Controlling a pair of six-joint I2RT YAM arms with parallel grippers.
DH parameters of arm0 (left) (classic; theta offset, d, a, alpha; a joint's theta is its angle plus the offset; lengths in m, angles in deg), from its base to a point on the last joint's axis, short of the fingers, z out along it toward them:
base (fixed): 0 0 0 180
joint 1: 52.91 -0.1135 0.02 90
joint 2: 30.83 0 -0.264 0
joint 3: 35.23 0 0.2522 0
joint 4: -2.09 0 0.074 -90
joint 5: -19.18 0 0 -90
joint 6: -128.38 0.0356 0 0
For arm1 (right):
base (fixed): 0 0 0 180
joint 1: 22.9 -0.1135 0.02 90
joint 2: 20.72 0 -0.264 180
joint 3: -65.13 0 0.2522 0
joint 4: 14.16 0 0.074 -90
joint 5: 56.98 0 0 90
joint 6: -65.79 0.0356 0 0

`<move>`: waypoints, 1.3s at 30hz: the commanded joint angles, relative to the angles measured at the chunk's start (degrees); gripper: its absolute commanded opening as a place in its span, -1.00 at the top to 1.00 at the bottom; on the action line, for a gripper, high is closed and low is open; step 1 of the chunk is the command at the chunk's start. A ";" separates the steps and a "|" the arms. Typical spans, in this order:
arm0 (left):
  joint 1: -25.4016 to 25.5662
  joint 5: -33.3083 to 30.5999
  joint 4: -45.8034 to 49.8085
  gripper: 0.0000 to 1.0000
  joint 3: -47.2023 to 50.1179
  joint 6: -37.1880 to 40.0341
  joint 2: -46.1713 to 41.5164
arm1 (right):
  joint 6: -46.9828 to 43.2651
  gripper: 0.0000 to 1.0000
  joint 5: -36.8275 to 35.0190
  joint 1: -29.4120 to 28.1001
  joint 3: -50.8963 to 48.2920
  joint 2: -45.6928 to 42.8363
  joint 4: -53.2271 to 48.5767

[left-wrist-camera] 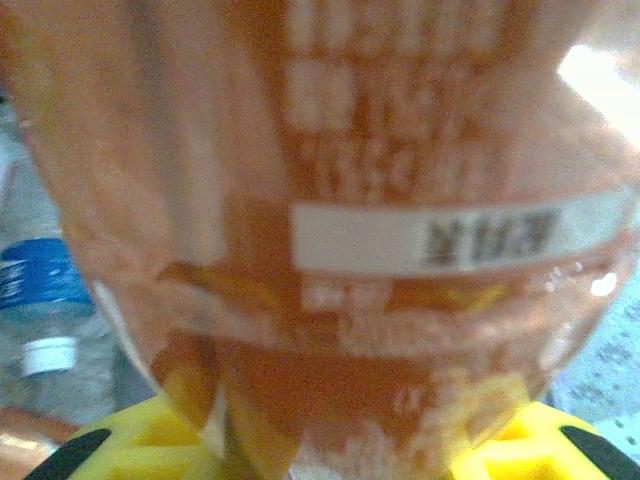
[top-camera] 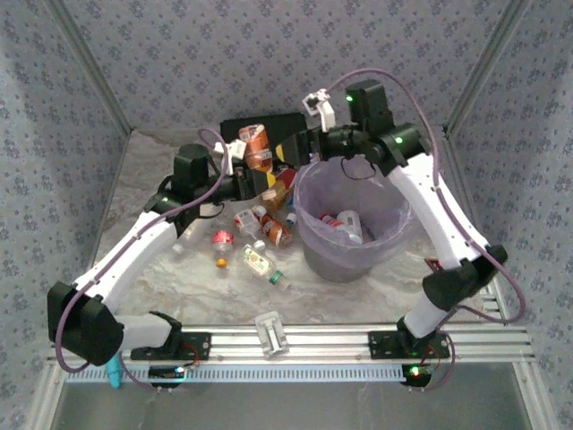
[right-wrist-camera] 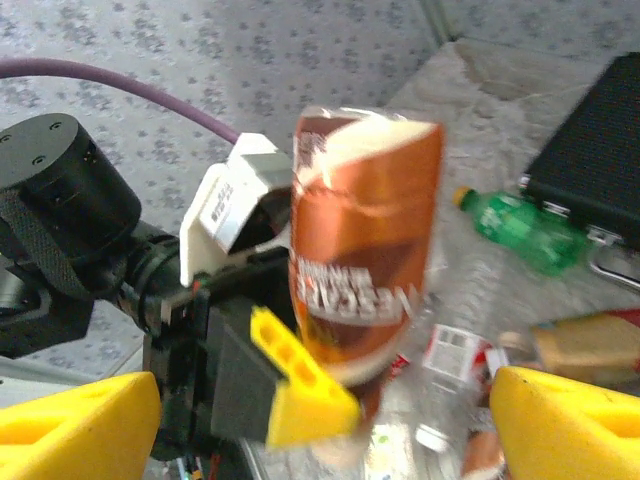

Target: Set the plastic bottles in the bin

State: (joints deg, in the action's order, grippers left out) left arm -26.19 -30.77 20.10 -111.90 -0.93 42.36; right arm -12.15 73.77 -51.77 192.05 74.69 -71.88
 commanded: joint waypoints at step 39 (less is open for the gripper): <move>2.39 1.54 3.45 -0.95 -2.68 9.19 -1.19 | 1.94 0.13 -4.70 6.25 16.93 5.83 -12.34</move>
State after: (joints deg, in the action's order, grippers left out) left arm -23.92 -28.10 23.62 -115.88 7.11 43.10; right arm -11.63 73.73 -46.98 208.82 85.05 -80.50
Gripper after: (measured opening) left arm 0.978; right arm 0.556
